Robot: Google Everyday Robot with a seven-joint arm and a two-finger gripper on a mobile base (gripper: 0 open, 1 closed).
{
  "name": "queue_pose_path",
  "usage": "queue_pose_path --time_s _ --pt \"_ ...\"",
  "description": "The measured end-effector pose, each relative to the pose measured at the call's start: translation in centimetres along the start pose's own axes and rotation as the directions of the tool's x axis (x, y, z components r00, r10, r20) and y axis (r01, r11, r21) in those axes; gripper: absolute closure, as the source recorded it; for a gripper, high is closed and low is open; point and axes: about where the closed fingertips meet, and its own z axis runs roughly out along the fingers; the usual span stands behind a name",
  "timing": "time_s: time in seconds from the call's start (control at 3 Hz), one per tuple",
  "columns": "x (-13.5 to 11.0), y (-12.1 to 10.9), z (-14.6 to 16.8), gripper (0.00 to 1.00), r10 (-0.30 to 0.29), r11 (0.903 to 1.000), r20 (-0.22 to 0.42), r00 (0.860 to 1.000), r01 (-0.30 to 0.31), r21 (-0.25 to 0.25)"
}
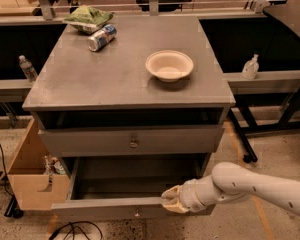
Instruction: Open middle drawer
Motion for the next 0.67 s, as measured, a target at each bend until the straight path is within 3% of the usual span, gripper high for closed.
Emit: queue_pose_path --time_s 0.33,0.67 --pt "0.0 -0.1 0.0 1.0 0.0 1.0 0.0 1.0 0.0 0.0" --pt "1.3 2.7 -0.1 1.0 0.052 0.9978 0.021 0.998 -0.051 -0.044"
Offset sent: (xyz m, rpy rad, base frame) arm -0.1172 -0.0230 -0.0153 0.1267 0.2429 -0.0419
